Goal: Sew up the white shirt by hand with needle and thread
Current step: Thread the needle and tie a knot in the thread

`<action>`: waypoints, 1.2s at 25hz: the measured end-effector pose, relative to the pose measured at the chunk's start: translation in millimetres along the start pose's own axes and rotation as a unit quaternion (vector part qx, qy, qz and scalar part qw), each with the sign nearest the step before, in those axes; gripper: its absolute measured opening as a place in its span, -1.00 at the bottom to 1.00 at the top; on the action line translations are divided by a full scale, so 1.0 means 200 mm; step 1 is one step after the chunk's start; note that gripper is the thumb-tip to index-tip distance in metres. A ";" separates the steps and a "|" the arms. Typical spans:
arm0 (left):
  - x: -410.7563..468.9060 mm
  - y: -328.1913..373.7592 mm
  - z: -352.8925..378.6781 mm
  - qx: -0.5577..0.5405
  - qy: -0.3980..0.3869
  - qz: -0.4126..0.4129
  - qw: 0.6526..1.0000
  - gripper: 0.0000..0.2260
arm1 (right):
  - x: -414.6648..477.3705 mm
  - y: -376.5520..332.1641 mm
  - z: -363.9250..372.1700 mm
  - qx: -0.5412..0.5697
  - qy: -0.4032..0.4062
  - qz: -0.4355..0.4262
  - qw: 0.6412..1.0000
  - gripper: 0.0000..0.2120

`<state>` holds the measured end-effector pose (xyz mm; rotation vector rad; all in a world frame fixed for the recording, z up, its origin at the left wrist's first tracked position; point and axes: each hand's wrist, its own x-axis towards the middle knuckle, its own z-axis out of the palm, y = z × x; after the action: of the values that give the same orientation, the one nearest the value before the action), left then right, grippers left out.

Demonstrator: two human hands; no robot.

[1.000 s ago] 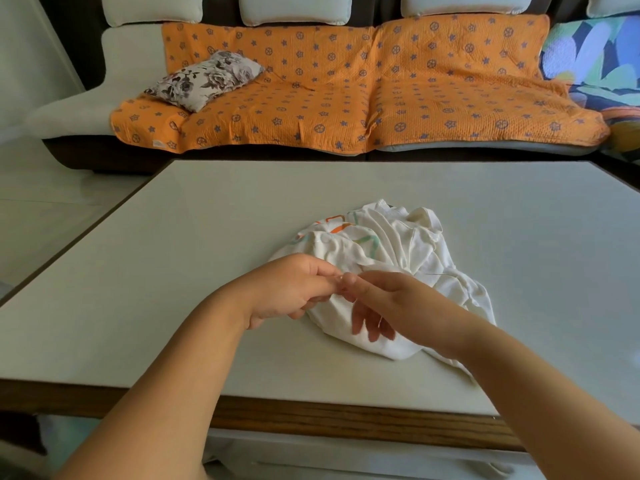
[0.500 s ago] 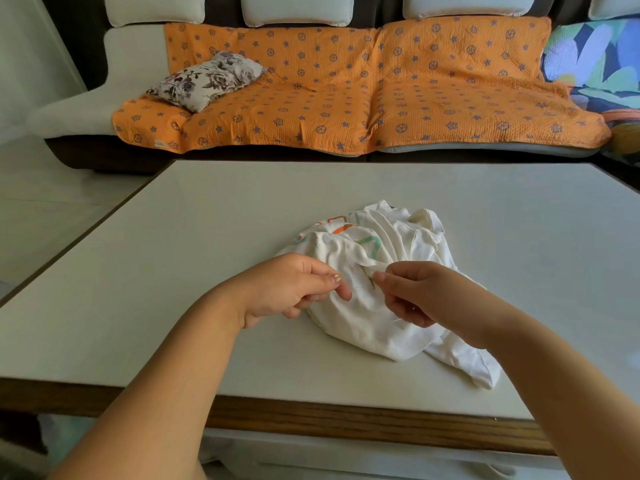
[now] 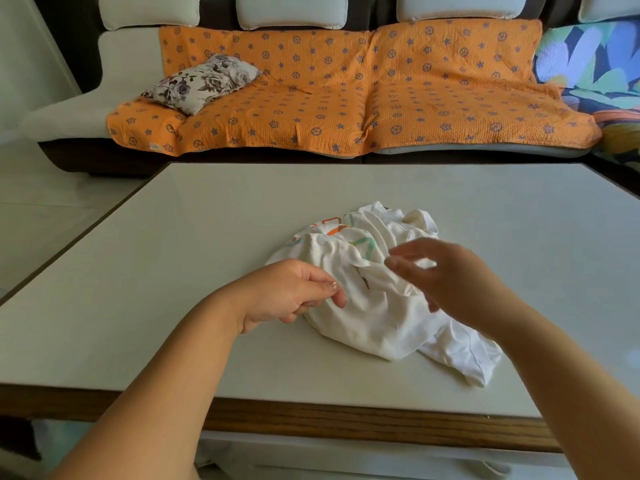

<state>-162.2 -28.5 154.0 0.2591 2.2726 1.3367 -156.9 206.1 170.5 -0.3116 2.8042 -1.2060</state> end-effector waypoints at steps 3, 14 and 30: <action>0.00 0.02 0.02 0.019 -0.005 0.002 1.000 -0.76 | -0.02 -0.06 0.07 0.118 -0.047 -0.016 0.992 -0.77; 0.02 0.01 0.03 -0.004 -0.008 0.007 1.000 -0.77 | -0.03 -0.02 0.16 0.204 -0.201 0.083 0.955 -0.71; 0.01 0.01 0.04 -0.018 -0.001 0.016 1.000 -0.78 | -0.04 -0.01 0.26 0.274 -0.186 0.071 0.941 -0.70</action>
<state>-160.8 -20.5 152.2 0.2850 2.2499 1.3908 -140.8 169.2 135.4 -0.2545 2.0357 -1.6213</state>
